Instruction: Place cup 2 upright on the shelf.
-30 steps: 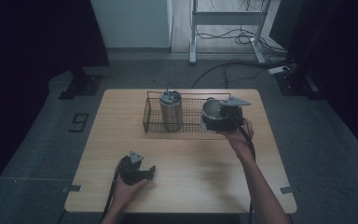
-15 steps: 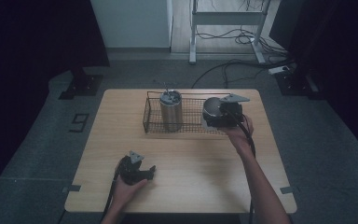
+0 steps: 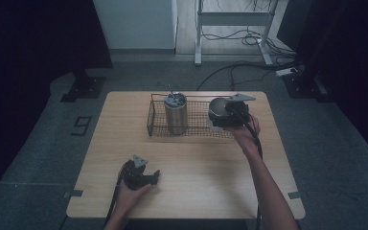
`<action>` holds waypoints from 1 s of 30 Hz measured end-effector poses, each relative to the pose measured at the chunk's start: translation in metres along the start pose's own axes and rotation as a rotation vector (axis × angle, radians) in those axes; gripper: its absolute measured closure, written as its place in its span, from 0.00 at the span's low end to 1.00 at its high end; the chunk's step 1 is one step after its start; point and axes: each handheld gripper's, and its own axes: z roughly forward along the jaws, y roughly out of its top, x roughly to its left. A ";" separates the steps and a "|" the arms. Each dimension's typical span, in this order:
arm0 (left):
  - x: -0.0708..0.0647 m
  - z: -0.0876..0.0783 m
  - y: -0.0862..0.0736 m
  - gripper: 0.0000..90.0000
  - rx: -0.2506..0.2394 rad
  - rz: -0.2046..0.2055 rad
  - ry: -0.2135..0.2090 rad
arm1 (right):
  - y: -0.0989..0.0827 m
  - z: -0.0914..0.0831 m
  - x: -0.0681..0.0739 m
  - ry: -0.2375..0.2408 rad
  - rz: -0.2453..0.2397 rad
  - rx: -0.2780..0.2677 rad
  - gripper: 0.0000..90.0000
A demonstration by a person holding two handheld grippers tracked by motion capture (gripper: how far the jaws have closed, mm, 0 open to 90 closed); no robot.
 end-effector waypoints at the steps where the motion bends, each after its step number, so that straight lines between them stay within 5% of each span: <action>1: 0.000 0.000 0.000 0.17 0.000 0.000 0.000 | 0.000 0.001 0.000 0.000 0.003 -0.005 0.08; 30: 0.000 0.000 0.000 0.17 -0.001 -0.001 0.001 | 0.014 0.031 -0.021 -0.021 0.039 0.033 0.08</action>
